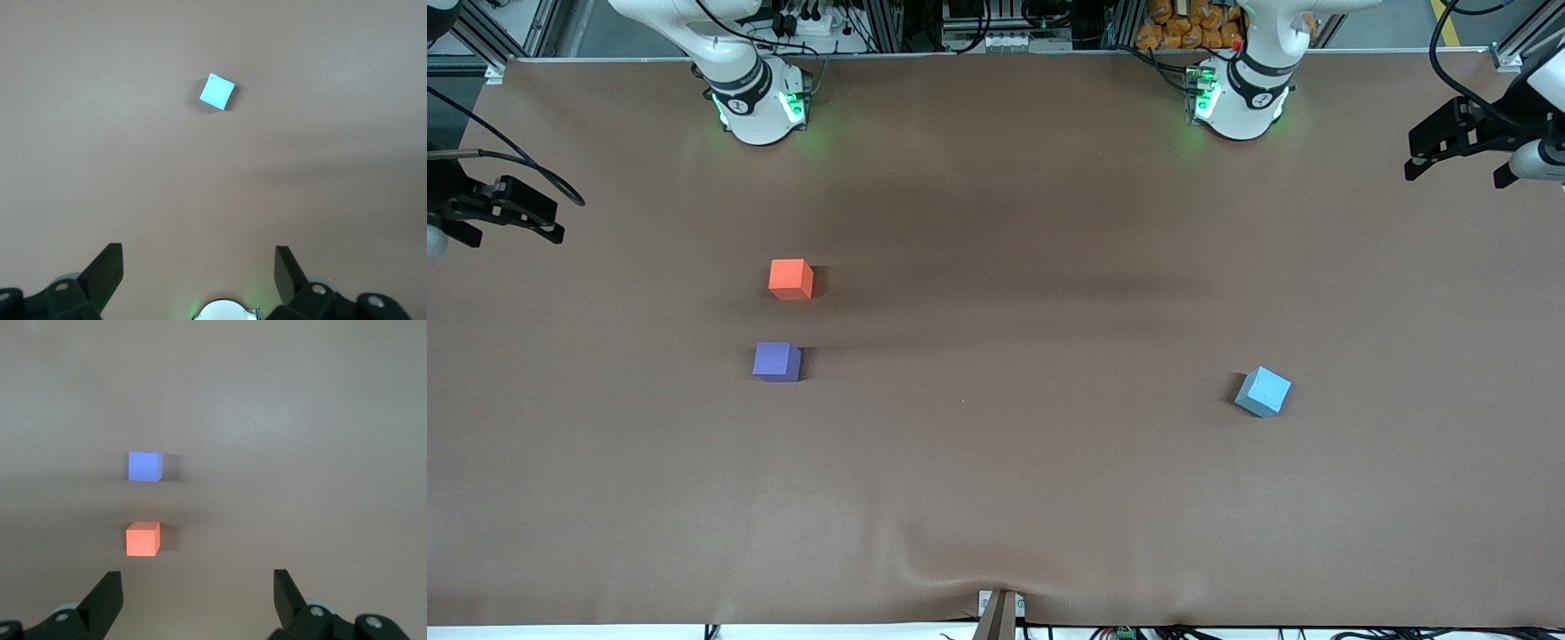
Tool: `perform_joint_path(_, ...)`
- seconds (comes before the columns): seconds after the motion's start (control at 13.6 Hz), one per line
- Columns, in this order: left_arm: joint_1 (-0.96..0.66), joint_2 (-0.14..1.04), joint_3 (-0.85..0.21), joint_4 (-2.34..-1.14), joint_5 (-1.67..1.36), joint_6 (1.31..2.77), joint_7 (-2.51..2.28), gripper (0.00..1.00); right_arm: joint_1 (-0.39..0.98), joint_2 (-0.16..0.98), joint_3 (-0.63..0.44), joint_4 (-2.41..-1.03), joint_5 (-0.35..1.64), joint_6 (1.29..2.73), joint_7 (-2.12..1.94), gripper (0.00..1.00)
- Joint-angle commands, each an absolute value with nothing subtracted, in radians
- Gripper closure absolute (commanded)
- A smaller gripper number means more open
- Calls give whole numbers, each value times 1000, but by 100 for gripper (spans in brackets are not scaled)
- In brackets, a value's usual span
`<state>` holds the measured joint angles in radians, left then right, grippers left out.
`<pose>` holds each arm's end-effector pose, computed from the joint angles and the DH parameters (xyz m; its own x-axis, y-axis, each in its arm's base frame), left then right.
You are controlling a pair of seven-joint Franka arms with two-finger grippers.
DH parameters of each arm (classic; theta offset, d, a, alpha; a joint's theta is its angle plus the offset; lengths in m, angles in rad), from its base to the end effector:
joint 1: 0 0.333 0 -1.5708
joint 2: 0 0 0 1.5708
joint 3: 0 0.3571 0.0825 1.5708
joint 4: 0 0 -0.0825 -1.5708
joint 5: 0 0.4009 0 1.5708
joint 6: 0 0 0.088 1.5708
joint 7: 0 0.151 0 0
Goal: Place blue block between orange and purple blocks
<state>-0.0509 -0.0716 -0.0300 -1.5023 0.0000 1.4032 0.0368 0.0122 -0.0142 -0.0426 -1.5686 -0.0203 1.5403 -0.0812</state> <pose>0.5242 -0.0432 0.6794 0.9927 -0.1173 -0.0276 -0.1173 -0.9931 -0.0011 0.5624 -0.0204 0.6281 0.9986 0.0502 -0.0157 0.0504 -0.9986 0.0185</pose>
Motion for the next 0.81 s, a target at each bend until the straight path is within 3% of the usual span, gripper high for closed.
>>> perform_joint_path(0.0, -41, -71, -35, -1497, -8, 1405, 38, 0, 0, -15, -34, -1568, -8, 1532, -92, 0)
perform_joint_path(0.44, -41, -63, -35, -1500, -6, 1402, 25, 0, 2, -11, -34, -1569, -8, 1534, -92, 0)
perform_joint_path(0.73, -41, 3, -31, -1486, -31, 1410, -29, 0, 3, -8, -34, -1568, -8, 1532, -92, 0)
